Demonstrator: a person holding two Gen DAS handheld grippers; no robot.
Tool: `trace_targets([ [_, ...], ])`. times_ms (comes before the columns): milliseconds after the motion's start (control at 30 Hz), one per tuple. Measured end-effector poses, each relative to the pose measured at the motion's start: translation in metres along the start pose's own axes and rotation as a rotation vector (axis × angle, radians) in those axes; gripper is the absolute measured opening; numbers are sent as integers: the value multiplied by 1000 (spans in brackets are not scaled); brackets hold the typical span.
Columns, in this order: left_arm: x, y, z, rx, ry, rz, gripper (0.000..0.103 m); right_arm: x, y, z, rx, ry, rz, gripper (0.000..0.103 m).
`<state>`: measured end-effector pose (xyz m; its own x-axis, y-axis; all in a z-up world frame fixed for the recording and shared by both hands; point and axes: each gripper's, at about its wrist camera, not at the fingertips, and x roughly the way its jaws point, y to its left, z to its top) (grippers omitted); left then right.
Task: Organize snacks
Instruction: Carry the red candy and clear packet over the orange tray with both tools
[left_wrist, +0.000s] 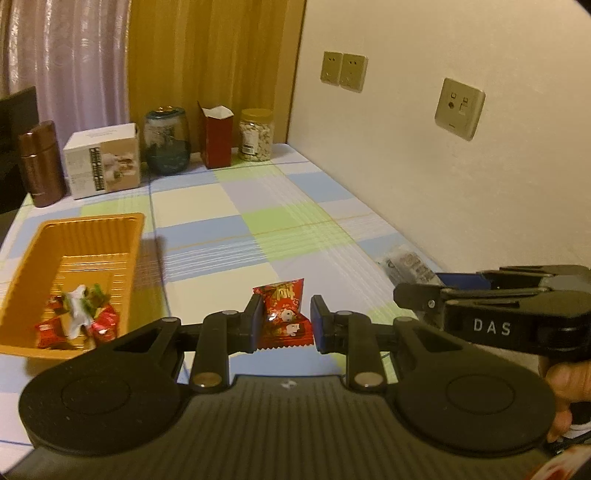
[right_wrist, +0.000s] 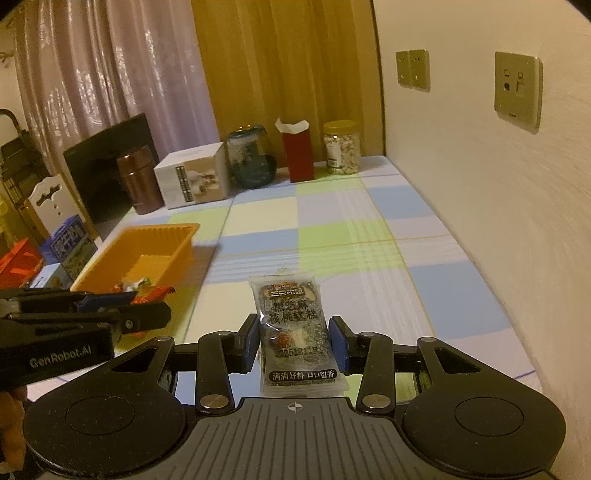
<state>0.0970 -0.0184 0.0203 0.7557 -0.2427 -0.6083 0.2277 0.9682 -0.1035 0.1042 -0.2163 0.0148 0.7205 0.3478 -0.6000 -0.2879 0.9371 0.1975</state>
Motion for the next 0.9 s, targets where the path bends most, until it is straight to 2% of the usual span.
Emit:
trace_targets([
  [400, -36, 11, -13, -16, -20, 40, 24, -19, 33, -18, -27, -2, 31, 41],
  [900, -62, 31, -25, -37, -16, 71, 24, -24, 67, -21, -70, -18, 59, 41],
])
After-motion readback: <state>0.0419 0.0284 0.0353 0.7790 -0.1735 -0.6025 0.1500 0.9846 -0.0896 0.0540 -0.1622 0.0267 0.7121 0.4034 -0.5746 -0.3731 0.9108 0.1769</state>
